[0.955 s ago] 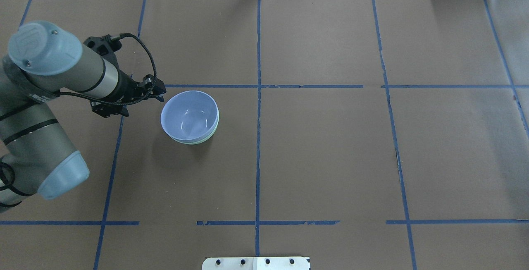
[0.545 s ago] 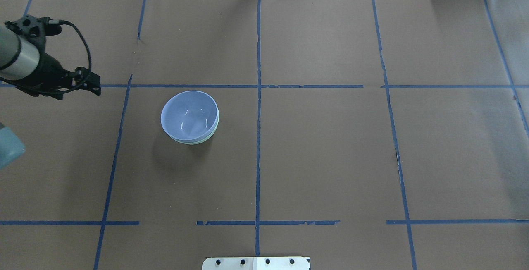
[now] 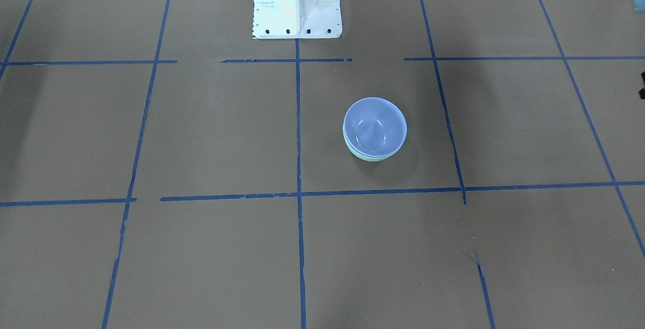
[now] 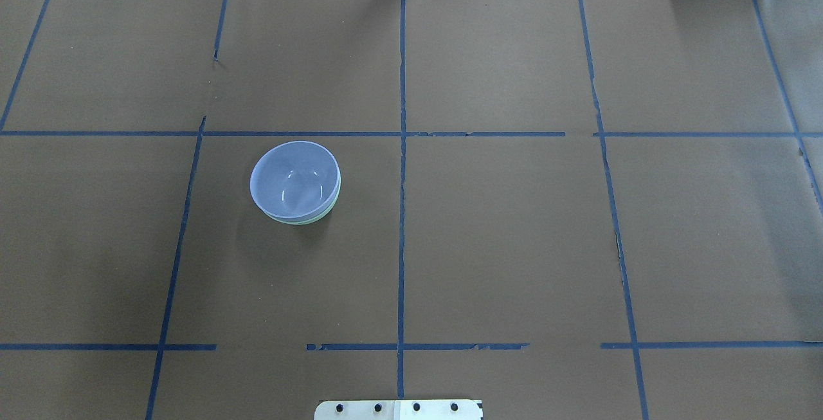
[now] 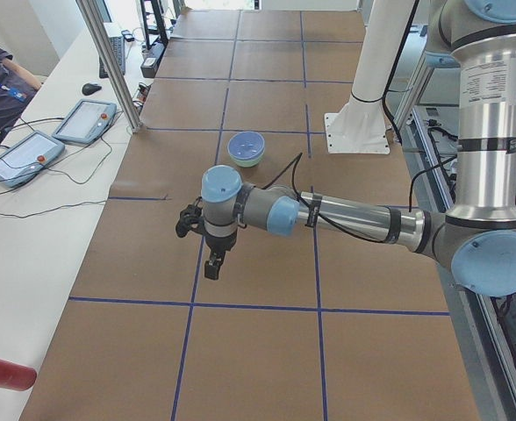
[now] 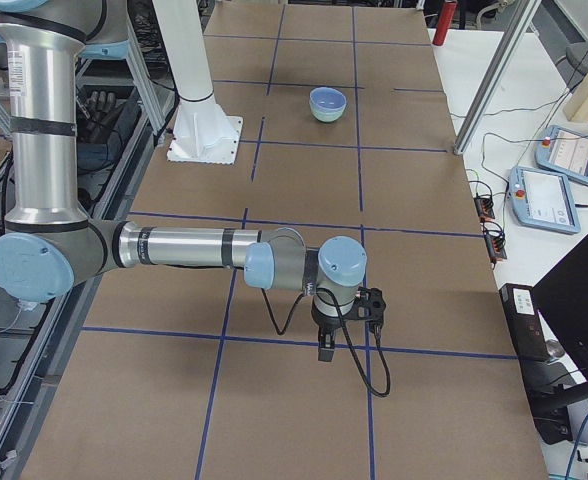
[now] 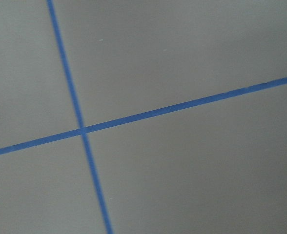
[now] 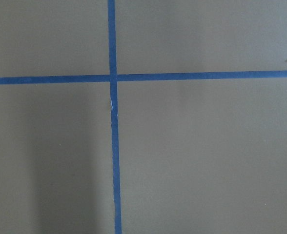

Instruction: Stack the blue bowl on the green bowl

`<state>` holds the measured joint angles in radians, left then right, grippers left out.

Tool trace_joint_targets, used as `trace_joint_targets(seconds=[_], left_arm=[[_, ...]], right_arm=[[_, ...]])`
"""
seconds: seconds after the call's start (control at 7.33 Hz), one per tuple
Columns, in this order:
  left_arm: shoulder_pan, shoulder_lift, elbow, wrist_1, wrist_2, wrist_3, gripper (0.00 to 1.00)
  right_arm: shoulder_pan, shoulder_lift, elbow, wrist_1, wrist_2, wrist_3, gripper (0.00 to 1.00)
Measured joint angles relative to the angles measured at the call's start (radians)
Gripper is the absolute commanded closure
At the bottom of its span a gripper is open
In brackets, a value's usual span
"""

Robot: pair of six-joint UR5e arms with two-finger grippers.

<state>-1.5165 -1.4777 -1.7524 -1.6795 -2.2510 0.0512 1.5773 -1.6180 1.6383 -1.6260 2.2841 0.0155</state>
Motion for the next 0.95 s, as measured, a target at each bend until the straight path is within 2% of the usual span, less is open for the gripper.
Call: trace_joint_targets(seconds=[0.27, 0.55, 0.95], left_arm=[[-0.066, 0.046, 0.025, 0.011, -0.017, 0.041, 0.00], [-0.076, 0.078, 0.029, 0.008, -0.096, 0.046, 0.00], [-0.076, 0.087, 0.028, 0.000, -0.122, 0.047, 0.00]], right_arm=[[0.001, 0.000, 0.000, 0.000, 0.000, 0.000, 0.00], [0.001, 0.000, 0.000, 0.000, 0.000, 0.001, 0.00], [0.000, 0.000, 0.000, 0.000, 0.000, 0.001, 0.00]])
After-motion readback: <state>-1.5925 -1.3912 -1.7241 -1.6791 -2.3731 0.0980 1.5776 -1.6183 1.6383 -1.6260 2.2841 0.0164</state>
